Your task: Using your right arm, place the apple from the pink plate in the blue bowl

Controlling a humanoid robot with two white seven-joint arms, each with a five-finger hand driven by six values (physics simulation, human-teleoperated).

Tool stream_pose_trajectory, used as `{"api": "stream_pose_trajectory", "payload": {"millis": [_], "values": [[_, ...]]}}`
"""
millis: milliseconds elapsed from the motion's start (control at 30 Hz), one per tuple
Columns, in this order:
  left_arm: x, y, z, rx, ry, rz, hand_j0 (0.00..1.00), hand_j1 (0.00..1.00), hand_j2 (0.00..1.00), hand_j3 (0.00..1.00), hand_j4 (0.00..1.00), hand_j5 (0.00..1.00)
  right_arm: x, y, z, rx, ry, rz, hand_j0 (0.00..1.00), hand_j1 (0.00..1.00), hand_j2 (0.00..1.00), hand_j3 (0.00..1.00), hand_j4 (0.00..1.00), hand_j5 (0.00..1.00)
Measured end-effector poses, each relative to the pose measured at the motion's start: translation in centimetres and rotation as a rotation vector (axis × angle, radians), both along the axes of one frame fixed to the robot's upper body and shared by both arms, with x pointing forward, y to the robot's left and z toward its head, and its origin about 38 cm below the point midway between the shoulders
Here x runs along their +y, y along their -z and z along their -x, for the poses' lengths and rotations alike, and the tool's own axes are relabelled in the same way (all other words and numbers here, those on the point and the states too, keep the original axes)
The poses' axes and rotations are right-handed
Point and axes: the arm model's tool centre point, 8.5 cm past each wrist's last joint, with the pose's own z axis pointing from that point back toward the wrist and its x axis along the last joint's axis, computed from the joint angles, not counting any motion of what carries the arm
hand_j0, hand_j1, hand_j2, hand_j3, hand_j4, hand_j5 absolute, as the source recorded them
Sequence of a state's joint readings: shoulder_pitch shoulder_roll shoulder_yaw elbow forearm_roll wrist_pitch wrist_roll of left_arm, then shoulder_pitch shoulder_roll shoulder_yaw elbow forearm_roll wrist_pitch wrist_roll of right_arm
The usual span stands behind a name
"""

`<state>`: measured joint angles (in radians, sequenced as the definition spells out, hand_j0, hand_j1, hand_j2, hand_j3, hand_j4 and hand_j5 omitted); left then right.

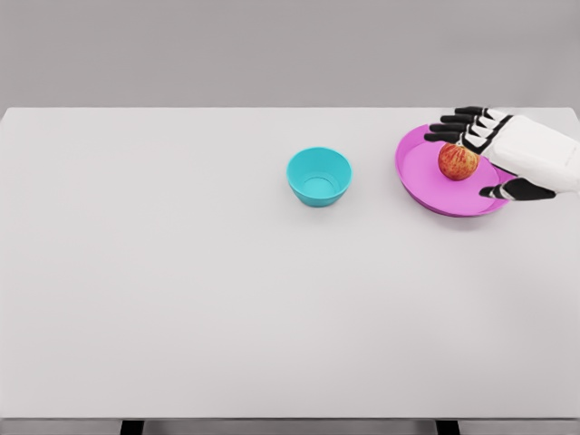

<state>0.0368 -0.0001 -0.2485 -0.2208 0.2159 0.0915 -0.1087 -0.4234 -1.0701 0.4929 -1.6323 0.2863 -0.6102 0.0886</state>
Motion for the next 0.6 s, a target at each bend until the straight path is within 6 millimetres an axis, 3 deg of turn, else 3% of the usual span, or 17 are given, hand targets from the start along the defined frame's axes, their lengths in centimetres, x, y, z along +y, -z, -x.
{"api": "stream_pose_trajectory", "payload": {"millis": [67,167,267,400,500,600], "values": [[0.0,0.0,0.0,0.0,0.0,0.0,1.0,1.0,1.0,1.0,1.0,1.0,-0.4,-0.1,-0.2,0.0,0.012,-0.003,1.0,1.0,1.0,1.0,1.0,1.0],[0.0,0.0,0.0,0.0,0.0,0.0,1.0,1.0,1.0,1.0,1.0,1.0,-2.8,0.3,-1.5,0.013,0.107,0.0,1.0,1.0,1.0,1.0,1.0,1.0],[0.0,0.0,0.0,0.0,0.0,0.0,1.0,1.0,1.0,1.0,1.0,1.0,-3.7,-2.8,-4.4,0.038,0.155,0.114,1.0,1.0,1.0,1.0,1.0,1.0],[0.0,0.0,0.0,0.0,0.0,0.0,1.0,1.0,1.0,1.0,1.0,1.0,-4.1,-2.3,-6.1,0.168,0.182,0.224,1.0,1.0,1.0,1.0,1.0,1.0],[0.0,0.0,0.0,0.0,0.0,0.0,1.0,1.0,1.0,1.0,1.0,1.0,-4.4,-4.3,-9.3,0.17,0.228,0.203,1.0,1.0,1.0,1.0,1.0,1.0],[0.0,0.0,0.0,0.0,0.0,0.0,1.0,1.0,1.0,1.0,1.0,1.0,-3.0,-1.6,-11.7,0.26,0.227,0.211,1.0,1.0,1.0,1.0,1.0,1.0]]}}
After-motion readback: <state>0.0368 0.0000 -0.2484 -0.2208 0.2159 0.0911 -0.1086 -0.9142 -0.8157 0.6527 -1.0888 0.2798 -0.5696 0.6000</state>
